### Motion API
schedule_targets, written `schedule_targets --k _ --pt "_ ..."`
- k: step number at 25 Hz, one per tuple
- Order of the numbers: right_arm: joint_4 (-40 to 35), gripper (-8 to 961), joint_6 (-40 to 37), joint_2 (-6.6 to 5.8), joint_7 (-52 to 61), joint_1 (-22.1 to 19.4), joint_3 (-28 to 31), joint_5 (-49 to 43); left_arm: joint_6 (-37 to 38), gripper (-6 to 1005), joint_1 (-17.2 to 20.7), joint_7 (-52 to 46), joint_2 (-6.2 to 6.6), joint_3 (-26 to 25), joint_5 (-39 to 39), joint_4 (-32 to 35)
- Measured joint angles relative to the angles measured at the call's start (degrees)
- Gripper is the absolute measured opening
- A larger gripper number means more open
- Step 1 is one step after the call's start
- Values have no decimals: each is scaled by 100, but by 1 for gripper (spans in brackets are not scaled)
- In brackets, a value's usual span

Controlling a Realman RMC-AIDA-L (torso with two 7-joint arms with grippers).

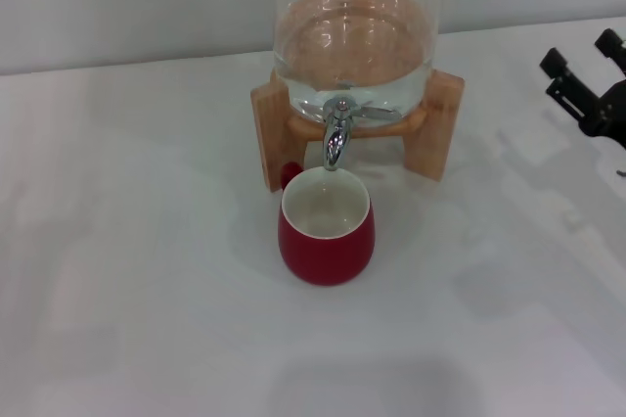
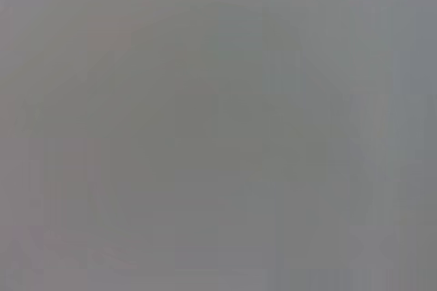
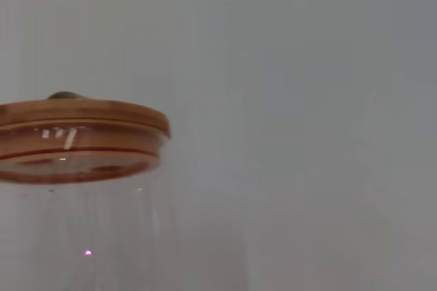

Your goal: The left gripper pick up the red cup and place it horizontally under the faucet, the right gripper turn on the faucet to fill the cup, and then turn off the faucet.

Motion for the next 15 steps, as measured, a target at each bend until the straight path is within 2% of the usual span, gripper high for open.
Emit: schedule_targets --k 5,15 --pt "-12 842 -108 -4 57 0 -271 0 -209 867 70 0 0 -396 -4 150" --pt "-16 841 -465 -24 254 0 -804 -29 -240 867 85 0 13 -377 36 178"
